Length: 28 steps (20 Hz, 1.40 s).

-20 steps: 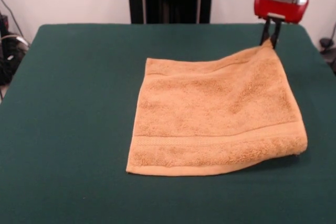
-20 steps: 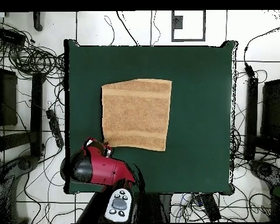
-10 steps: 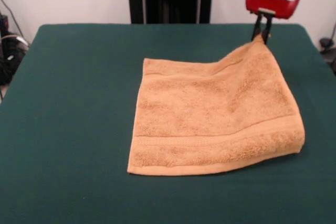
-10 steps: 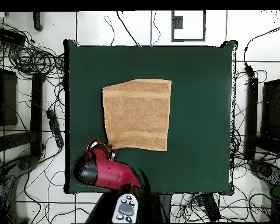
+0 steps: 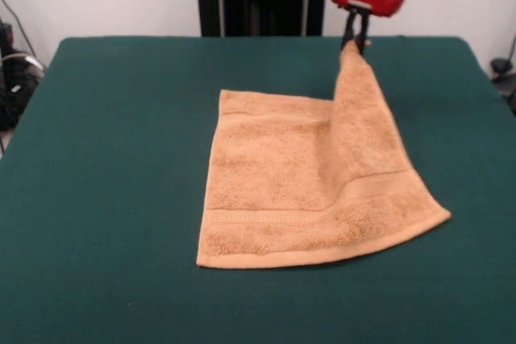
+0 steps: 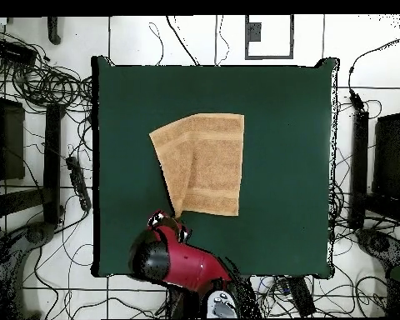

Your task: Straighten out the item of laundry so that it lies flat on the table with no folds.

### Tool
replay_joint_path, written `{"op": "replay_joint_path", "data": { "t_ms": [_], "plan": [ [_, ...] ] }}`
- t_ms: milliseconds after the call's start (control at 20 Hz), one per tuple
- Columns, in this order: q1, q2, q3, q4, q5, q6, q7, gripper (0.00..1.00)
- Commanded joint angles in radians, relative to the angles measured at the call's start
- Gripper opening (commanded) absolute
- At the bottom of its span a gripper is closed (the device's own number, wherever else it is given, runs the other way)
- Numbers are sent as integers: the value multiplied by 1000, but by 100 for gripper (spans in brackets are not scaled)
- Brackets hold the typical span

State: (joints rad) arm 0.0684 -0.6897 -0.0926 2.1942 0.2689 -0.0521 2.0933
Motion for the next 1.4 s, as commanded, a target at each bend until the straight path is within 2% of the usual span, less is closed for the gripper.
{"op": "replay_joint_path", "data": {
  "t_ms": [50,200,450,900,1100,1300,1400],
  "plan": [
    [-33,81,147,167,-82,-171,262,0],
    [-18,145,148,161,-83,-248,300,0],
    [62,186,141,118,12,-260,321,0],
    [184,161,162,40,196,-176,349,0],
    [270,145,137,15,308,-116,363,0],
    [313,135,132,-2,373,-87,362,0],
    [306,131,142,-3,376,-86,359,0]
  ]
}}
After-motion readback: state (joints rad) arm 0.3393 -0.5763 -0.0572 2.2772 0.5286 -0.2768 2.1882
